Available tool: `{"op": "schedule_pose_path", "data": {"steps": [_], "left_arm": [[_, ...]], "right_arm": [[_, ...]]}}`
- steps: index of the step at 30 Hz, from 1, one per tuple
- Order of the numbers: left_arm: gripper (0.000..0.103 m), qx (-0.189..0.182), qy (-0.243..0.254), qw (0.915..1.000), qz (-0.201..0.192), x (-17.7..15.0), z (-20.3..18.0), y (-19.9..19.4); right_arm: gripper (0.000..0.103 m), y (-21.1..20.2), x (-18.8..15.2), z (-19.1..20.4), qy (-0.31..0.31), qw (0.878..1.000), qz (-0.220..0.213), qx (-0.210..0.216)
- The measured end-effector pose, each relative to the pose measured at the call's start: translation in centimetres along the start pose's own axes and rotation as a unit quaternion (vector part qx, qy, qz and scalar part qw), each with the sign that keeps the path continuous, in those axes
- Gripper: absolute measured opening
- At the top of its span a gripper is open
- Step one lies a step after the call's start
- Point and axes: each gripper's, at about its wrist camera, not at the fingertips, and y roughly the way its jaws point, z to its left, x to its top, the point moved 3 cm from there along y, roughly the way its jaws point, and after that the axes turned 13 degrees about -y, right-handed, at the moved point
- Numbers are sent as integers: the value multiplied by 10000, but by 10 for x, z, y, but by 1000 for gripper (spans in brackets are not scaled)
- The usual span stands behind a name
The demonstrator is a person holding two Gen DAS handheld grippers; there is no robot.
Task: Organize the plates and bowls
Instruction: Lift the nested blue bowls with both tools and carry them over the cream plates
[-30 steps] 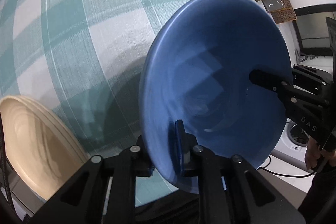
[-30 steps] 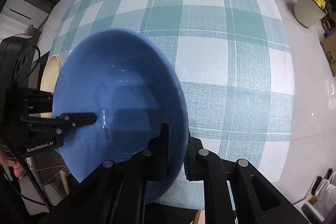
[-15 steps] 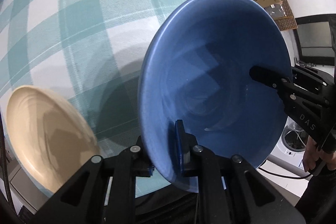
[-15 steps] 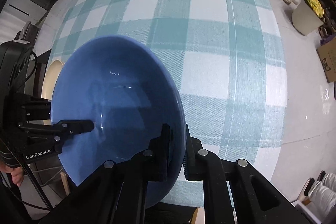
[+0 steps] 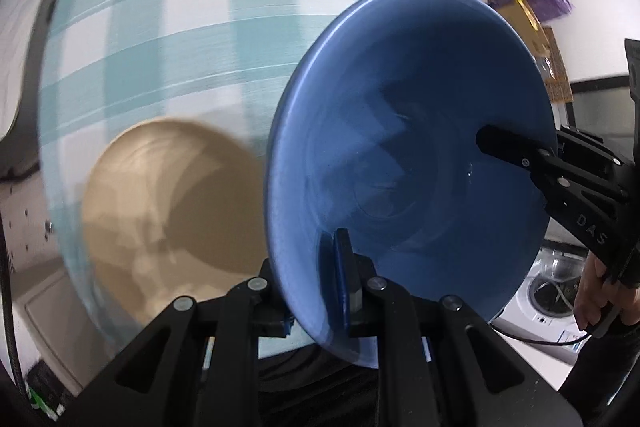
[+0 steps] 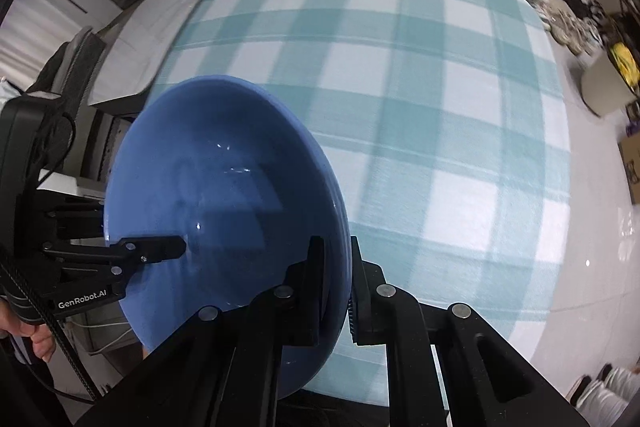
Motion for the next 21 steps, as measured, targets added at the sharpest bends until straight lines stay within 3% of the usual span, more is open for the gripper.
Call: {"op": "schedule_pose_path", "data": {"steps": [6, 14, 21], "left_arm": [[13, 192, -409, 9983, -357, -7, 53, -28], [13, 133, -834, 9959, -321, -18, 106, -22], [13, 59, -1105, 9931, -395, -21, 130, -8]], "right_arm": [[9, 11, 34, 54, -362, 9993, 15, 112], [9, 40, 55, 101, -610, 9976, 204, 240], [9, 68, 59, 126, -812, 9962, 291, 134]]}}
